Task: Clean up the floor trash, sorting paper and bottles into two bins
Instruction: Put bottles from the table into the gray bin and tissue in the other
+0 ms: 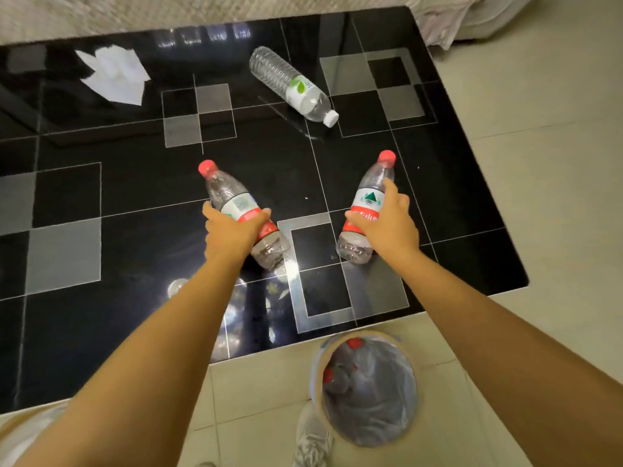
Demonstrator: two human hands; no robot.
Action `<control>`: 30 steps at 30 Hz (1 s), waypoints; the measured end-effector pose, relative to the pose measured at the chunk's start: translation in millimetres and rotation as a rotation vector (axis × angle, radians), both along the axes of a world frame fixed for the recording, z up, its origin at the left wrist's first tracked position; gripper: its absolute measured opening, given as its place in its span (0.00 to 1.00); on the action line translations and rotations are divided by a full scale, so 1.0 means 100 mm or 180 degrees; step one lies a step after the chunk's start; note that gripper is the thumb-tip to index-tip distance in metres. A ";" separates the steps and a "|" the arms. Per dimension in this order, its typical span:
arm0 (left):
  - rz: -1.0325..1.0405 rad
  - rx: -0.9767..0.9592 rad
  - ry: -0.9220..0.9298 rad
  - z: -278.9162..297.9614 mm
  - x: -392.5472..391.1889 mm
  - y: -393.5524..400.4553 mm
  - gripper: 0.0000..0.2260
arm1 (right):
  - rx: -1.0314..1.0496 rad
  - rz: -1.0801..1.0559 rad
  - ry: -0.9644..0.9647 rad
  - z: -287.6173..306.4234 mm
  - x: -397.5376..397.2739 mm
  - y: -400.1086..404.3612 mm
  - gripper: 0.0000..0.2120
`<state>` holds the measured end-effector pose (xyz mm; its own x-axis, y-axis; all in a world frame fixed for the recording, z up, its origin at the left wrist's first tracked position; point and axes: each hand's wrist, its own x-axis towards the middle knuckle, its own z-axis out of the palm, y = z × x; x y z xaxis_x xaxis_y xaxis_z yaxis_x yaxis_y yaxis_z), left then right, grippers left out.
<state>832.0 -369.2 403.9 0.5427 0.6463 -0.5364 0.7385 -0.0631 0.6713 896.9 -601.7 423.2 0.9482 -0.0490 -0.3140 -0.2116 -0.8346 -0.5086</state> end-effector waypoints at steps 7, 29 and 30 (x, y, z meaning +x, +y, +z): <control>-0.0257 0.0083 0.0053 0.05 0.13 -0.20 0.35 | 0.0748 -0.0303 0.0779 -0.17 0.09 0.09 0.49; -0.2179 -0.1060 -0.0555 -0.23 -1.43 -1.82 0.31 | 0.1039 -0.1187 0.0574 -0.87 -2.34 -1.28 0.44; -0.2338 -0.0838 -0.0561 -0.28 -1.44 -1.85 0.32 | 0.1005 -0.1186 0.0561 -0.94 -2.38 -1.29 0.44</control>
<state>688.0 -554.4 376.1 0.8716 -0.0453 -0.4882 0.4512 -0.3154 0.8348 659.3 -730.9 329.4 0.8158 -0.2502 -0.5215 -0.5703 -0.4980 -0.6532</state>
